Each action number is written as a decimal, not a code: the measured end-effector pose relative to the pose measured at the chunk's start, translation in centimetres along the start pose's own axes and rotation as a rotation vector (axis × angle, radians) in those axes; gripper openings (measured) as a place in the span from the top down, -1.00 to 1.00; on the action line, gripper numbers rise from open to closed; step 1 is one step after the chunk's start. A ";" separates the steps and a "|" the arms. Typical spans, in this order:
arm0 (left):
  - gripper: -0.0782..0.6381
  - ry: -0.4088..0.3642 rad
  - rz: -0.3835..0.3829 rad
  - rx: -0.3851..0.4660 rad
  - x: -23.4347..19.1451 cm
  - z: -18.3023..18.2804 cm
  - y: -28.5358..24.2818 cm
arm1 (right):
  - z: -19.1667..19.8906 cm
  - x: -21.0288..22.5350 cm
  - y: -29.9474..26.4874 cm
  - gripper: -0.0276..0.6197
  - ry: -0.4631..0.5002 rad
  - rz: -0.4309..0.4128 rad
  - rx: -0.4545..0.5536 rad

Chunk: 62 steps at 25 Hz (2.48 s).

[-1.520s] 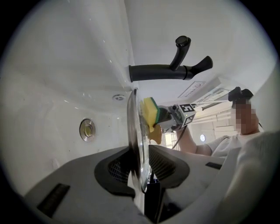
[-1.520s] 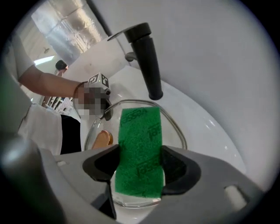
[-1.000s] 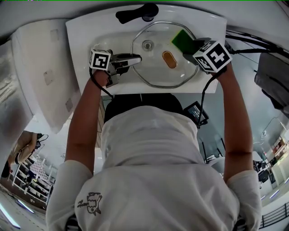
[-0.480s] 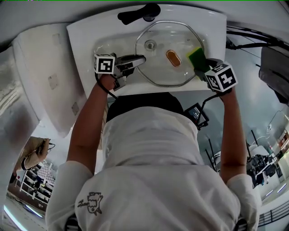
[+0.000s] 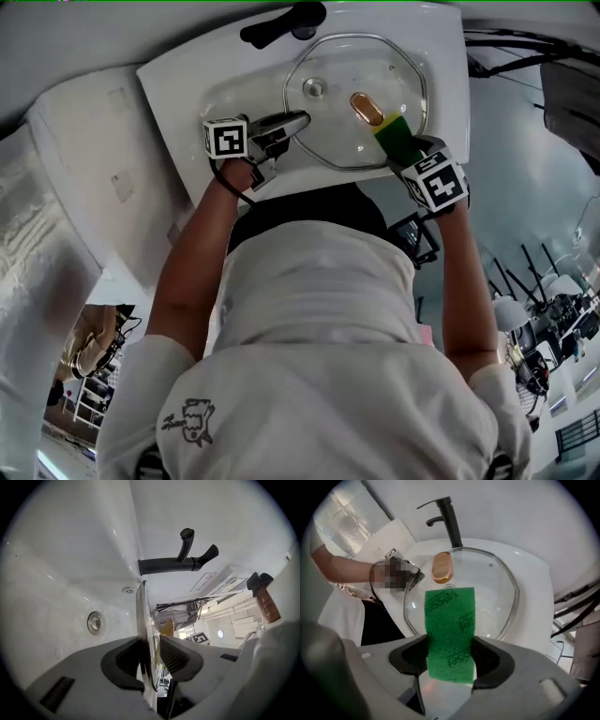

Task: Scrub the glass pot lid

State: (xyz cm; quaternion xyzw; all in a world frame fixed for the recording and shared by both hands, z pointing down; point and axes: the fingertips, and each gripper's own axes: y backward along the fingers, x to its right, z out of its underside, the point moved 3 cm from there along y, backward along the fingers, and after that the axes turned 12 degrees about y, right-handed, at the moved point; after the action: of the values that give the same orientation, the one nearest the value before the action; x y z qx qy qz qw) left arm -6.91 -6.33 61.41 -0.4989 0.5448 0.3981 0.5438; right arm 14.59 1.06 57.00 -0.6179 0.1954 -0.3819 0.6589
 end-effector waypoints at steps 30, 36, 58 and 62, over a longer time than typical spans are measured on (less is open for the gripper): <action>0.48 0.032 0.046 -0.087 0.9 0.4 -0.5 | -18.5 -4.4 -1.2 0.01 -0.048 0.033 0.181; 0.49 0.031 0.047 -0.067 0.4 0.3 -0.3 | -18.7 -4.0 -2.0 0.02 -0.036 0.123 0.167; 0.51 0.083 0.075 -0.111 0.6 0.4 -0.5 | -1.9 -8.1 -2.6 0.03 -0.078 0.090 -0.022; 0.51 0.076 0.073 -0.118 0.7 0.5 -0.6 | -0.1 -7.2 -1.7 0.03 -0.063 0.089 -0.044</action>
State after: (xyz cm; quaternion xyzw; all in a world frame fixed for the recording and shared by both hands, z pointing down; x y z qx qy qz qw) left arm -6.19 -6.05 60.75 -0.5246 0.5587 0.4297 0.4775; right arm 9.49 6.49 57.11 -0.6347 0.2102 -0.3283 0.6672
